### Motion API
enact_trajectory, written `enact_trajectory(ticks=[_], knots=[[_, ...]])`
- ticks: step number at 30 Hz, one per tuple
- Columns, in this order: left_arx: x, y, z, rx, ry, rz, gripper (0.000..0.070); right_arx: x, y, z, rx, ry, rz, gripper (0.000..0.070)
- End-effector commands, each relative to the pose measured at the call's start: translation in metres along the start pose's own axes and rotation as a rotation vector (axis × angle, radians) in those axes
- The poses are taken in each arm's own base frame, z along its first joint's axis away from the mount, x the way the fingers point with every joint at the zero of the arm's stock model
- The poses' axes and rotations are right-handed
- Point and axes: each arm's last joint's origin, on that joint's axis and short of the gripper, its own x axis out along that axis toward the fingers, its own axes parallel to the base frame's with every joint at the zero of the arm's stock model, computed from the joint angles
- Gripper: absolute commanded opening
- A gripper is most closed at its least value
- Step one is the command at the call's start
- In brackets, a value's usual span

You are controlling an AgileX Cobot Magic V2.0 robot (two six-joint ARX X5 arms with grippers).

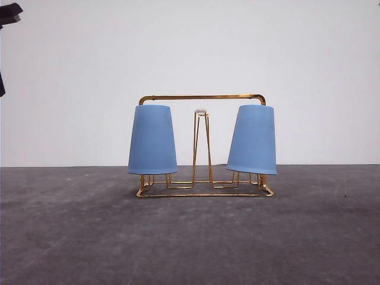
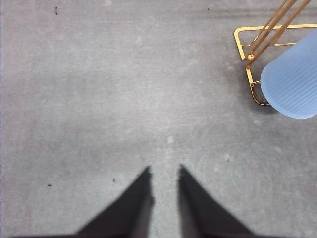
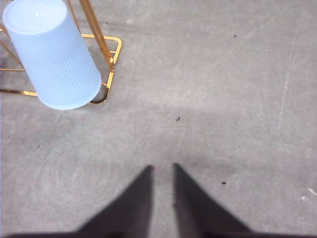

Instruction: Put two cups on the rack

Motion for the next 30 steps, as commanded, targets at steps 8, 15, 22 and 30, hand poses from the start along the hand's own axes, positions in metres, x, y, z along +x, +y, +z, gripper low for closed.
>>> enact_trajectory(ticks=[8, 15, 22, 30], knots=[[0.000, 0.000, 0.003, -0.009, -0.016, -0.005, 0.0022, 0.001, 0.000, 0.004, 0.026, -0.030, 0.002, 0.0015], [0.000, -0.001, 0.003, -0.007, -0.015, -0.013, 0.0022, 0.001, 0.001, 0.009, 0.020, -0.084, 0.006, 0.0015], [-0.014, 0.006, -0.017, -0.003, -0.100, 0.050, 0.0023, 0.000, 0.001, 0.013, 0.016, -0.126, 0.008, 0.0015], [-0.003, 0.020, -0.107, -0.148, -0.325, 0.095, 0.0023, 0.000, 0.001, 0.016, 0.013, -0.158, 0.011, 0.0015]])
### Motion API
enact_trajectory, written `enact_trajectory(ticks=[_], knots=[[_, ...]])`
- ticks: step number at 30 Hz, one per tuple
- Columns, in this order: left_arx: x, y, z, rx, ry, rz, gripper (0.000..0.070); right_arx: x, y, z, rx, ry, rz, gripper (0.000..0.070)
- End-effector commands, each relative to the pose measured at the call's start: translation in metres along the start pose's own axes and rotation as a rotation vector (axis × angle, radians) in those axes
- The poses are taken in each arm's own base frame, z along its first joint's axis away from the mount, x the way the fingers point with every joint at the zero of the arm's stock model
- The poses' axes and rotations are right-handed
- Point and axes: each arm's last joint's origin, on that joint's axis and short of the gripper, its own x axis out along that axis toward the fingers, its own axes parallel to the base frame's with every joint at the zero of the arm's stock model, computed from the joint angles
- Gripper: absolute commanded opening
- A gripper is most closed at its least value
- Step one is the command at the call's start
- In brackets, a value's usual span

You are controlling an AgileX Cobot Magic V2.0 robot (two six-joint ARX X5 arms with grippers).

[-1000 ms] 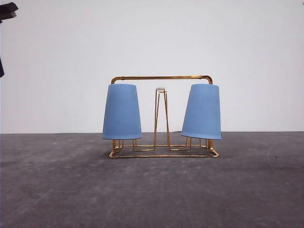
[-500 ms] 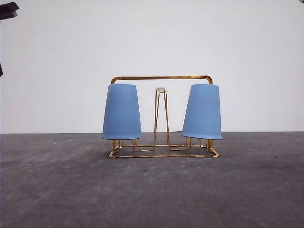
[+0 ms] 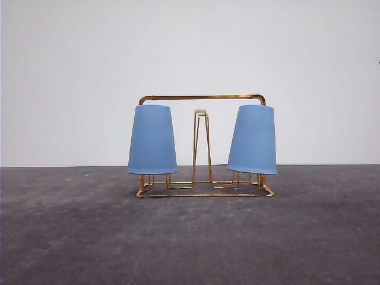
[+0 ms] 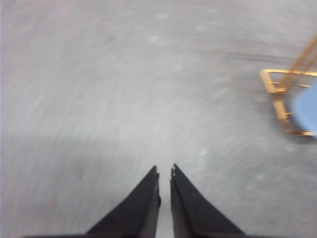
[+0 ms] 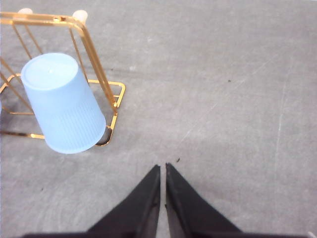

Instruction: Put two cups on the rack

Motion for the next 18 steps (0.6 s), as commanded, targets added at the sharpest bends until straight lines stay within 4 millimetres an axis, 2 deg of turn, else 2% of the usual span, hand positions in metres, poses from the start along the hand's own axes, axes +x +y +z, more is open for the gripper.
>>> enact_trajectory(ticks=[1, 5, 8, 12, 15, 18], knots=[[-0.001, 0.004, -0.023, -0.030, -0.037, 0.005, 0.0023, 0.001, 0.000, 0.002, 0.014, -0.014, 0.002, 0.0015], [-0.003, 0.009, -0.064, -0.031, -0.123, 0.007, 0.0023, 0.001, 0.001, 0.005, 0.011, -0.038, 0.004, 0.0015], [-0.003, 0.011, -0.083, -0.034, -0.176, 0.000, 0.0023, 0.001, 0.001, 0.005, 0.011, -0.044, 0.004, 0.0015], [-0.003, 0.012, -0.096, -0.031, -0.241, -0.007, 0.0023, 0.001, 0.001, 0.005, 0.011, -0.044, 0.004, 0.0015], [-0.006, 0.012, -0.094, -0.022, -0.304, -0.011, 0.0023, 0.001, 0.001, 0.006, 0.010, -0.048, 0.004, 0.0015], [-0.006, 0.011, -0.095, -0.026, -0.296, -0.005, 0.0022, 0.001, 0.001, 0.006, 0.010, -0.051, 0.005, 0.0015]])
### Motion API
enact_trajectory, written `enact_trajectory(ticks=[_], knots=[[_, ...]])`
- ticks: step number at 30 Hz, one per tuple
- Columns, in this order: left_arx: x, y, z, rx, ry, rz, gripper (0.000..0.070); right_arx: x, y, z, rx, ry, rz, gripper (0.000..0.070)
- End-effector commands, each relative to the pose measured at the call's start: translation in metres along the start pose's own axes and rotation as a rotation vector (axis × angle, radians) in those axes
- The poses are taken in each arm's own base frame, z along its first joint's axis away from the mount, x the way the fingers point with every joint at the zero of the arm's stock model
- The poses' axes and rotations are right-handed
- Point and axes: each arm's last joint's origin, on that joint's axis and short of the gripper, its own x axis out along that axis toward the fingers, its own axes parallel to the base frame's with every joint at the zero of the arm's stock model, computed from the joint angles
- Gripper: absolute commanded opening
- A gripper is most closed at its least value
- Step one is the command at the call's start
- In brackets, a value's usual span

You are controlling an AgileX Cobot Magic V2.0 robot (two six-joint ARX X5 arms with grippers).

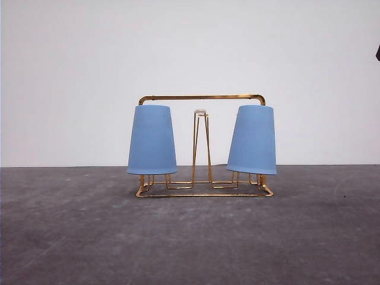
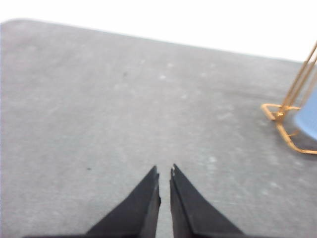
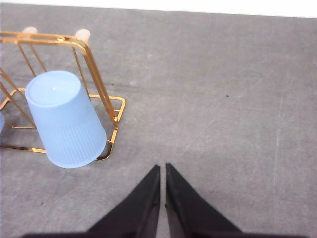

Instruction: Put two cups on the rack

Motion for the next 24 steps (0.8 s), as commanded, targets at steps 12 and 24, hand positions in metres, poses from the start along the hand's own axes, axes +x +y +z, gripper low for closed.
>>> enact_trajectory(ticks=[12, 24], knots=[[0.0016, 0.0000, -0.0055, -0.011, 0.022, -0.001, 0.0023, 0.0008, 0.0007, 0.0064, 0.009, -0.056, 0.005, 0.0015], [0.0016, 0.0000, -0.0055, -0.011, 0.023, -0.001, 0.0023, -0.0027, -0.0018, 0.0018, -0.082, -0.067, -0.017, 0.0015]])
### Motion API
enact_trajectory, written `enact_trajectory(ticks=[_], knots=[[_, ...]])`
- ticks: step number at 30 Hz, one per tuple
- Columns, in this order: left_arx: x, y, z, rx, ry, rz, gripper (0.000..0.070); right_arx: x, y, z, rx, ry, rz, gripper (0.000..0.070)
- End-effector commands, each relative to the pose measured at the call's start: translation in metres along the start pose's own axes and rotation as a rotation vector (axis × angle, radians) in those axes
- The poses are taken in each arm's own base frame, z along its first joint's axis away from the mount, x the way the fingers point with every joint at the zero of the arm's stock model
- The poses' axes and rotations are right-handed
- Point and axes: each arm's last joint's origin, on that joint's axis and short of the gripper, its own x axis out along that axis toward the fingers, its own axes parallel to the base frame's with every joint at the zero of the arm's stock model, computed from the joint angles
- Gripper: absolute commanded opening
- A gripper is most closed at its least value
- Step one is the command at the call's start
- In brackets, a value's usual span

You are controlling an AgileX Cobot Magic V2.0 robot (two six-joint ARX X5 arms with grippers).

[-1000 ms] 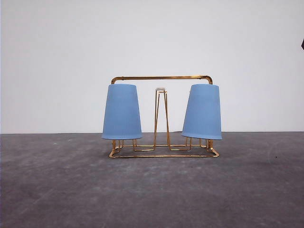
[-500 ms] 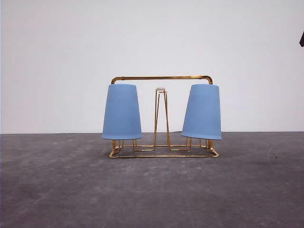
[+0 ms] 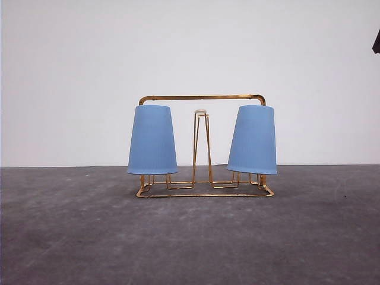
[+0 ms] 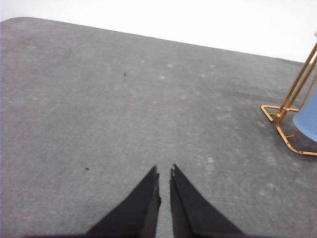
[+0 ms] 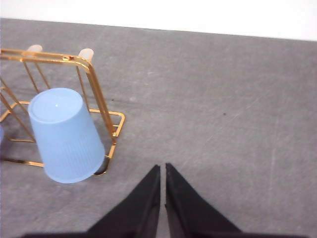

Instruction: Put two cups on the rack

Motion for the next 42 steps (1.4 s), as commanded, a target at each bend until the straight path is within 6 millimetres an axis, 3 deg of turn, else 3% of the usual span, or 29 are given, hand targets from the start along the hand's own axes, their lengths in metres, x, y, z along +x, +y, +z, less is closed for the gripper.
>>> enact_trajectory(ticks=[1, 5, 12, 17, 24, 42], knots=[[0.002, 0.001, -0.005, -0.002, 0.022, 0.005, 0.0023, -0.004, -0.001, -0.005, -0.055, -0.007, -0.010, 0.0015], [0.002, 0.001, -0.005, -0.002, 0.022, 0.005, 0.0023, -0.018, -0.002, -0.028, -0.080, -0.033, -0.020, 0.0015], [0.002, 0.001, -0.005, -0.002, 0.022, 0.006, 0.0023, -0.034, -0.002, -0.090, -0.085, -0.071, -0.032, 0.0015], [0.002, 0.001, -0.005, -0.002, 0.022, 0.005, 0.0023, -0.034, -0.002, -0.133, -0.088, -0.104, -0.033, 0.0015], [0.002, 0.001, -0.005, -0.001, 0.021, 0.006, 0.0023, -0.026, -0.005, -0.171, -0.095, -0.202, -0.065, 0.0015], [0.001, 0.001, -0.005, -0.001, 0.021, 0.006, 0.0023, -0.022, -0.009, -0.171, -0.089, -0.273, -0.136, 0.0015]])
